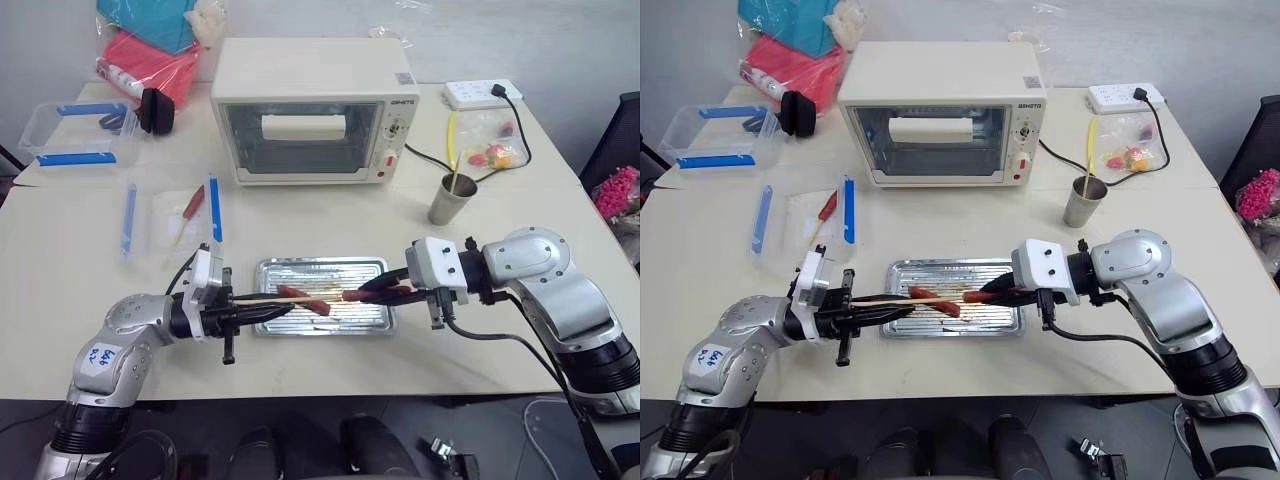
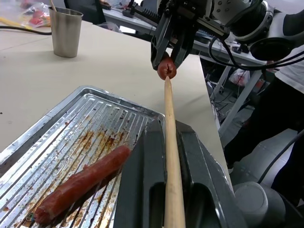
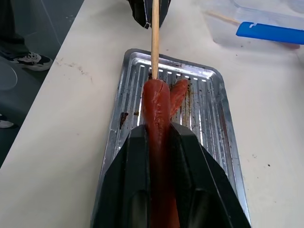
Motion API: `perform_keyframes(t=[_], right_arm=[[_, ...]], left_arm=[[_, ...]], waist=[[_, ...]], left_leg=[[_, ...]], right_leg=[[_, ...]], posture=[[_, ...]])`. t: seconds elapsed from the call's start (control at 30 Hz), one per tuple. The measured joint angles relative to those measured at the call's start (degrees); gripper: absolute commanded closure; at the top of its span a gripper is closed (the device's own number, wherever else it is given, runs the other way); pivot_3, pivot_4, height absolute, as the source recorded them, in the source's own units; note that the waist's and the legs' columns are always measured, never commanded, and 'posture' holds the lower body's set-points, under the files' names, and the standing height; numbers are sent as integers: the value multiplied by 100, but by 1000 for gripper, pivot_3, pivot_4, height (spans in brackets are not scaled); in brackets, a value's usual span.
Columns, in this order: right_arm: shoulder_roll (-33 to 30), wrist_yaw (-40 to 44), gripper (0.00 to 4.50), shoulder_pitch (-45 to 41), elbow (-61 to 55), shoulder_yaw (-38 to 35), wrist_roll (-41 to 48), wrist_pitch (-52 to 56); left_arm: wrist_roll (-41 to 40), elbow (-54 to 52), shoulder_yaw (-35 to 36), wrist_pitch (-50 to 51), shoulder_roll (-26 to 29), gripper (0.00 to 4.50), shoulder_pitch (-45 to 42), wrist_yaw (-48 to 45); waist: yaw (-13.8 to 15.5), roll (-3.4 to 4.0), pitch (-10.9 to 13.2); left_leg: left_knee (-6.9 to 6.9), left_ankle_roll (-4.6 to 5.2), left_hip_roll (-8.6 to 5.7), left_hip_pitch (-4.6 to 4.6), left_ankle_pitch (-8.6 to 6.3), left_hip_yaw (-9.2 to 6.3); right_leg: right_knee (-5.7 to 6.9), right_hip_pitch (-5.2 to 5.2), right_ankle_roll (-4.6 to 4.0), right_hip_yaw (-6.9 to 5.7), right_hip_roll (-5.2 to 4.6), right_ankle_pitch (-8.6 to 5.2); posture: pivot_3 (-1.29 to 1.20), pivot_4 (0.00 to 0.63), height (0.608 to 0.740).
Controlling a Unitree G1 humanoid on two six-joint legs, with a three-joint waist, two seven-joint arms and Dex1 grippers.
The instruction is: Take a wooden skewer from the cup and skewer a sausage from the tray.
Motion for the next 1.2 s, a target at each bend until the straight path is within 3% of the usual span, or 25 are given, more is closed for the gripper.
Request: perform_keyframes(t=[0.67, 1.2], right_arm=[[121, 50, 4098, 41, -79, 42, -49, 125], [143, 66, 4098, 116, -192, 143, -27, 22]], left_arm=[[228, 224, -389, -74, -438, 4500, -296, -50], [213, 193, -447, -211, -229, 4500, -216, -201]], waist=[[25, 0, 0], [36, 0, 0]], left_leg=[[25, 2, 0, -1, -1, -4], [33, 6, 0, -2, -4, -6]], right_leg=[[19, 3, 0, -1, 0, 0], [23, 4, 0, -2, 0, 0]], posture=[[0, 150, 740], [0, 150, 740]])
